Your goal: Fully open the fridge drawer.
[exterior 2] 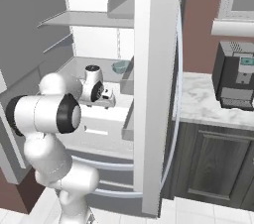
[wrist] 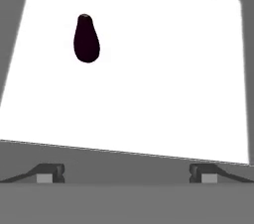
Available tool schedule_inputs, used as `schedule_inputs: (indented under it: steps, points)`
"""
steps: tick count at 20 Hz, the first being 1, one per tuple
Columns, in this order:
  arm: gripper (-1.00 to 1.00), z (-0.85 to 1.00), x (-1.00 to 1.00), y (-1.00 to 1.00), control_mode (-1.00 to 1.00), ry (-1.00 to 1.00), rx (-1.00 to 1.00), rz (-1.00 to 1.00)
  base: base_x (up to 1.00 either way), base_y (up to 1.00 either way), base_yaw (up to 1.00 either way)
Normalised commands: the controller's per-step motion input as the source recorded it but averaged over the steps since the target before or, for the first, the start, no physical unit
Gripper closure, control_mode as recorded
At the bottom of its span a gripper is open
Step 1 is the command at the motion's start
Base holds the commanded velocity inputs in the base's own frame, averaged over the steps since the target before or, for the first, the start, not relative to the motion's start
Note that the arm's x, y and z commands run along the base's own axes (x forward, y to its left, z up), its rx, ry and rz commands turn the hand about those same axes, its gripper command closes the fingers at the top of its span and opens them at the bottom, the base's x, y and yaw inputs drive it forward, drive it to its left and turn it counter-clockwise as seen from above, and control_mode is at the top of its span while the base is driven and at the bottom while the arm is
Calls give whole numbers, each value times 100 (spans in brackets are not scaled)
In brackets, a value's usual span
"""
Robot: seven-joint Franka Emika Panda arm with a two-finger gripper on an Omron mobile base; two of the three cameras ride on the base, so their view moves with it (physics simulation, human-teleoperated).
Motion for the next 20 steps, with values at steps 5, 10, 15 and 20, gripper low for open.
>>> schedule_inputs:
  steps: [5, 10, 15, 20]
  points:
    - [-100, 6, -96, 0, -100, 0, 0, 3, 0, 0, 0]
    - [-100, 58, -16, 0, -100, -20, 0, 1, 0, 0, 0]
    - [-100, 78, -3, 15, -100, -30, 0, 0, 0, 0, 0]
    - [-100, 68, -62, 11, -100, -24, 0, 0, 0, 0, 0]
